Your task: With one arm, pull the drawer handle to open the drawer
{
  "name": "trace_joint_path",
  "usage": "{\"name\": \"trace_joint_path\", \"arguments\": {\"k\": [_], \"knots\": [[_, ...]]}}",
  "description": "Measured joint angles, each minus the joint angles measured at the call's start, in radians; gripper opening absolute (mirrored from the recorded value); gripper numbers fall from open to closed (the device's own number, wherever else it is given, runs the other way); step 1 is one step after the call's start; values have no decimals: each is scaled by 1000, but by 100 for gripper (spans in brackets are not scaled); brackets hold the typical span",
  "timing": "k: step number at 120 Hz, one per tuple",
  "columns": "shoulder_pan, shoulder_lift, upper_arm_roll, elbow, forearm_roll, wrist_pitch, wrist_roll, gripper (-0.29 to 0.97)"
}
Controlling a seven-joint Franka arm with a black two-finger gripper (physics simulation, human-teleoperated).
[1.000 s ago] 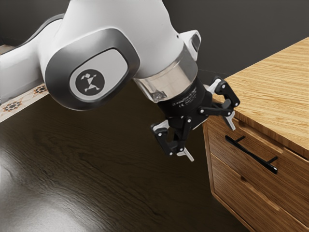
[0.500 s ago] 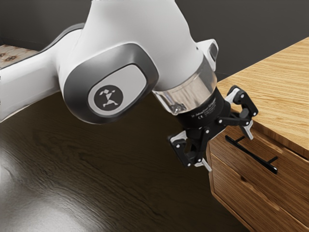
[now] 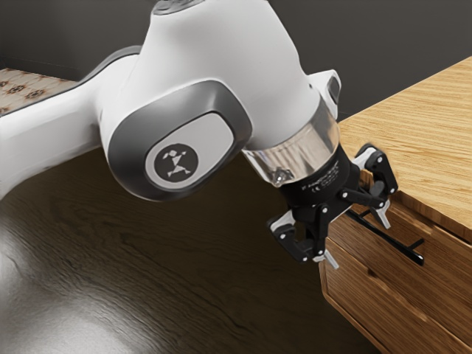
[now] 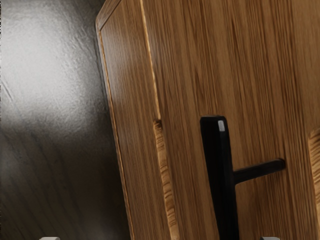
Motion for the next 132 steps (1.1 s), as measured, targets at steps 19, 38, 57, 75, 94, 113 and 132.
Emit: {"name": "trace_joint_path", "arguments": {"k": [19, 38, 57, 75, 94, 113, 132], "knots": [[-1, 0, -1, -7, 0, 2, -4, 45], [2, -2, -5, -7, 0, 0, -6, 36], [-3, -4, -5, -5, 0, -8, -17, 24], [-6, -7, -5, -4, 0, -20, -36, 10], [-7, -13, -4, -4, 0, -31, -53, 0], [-7, -26, -5, -9, 0, -41, -66, -5], [-10, -55, -4, -36, 0, -47, -77, -8]]}}
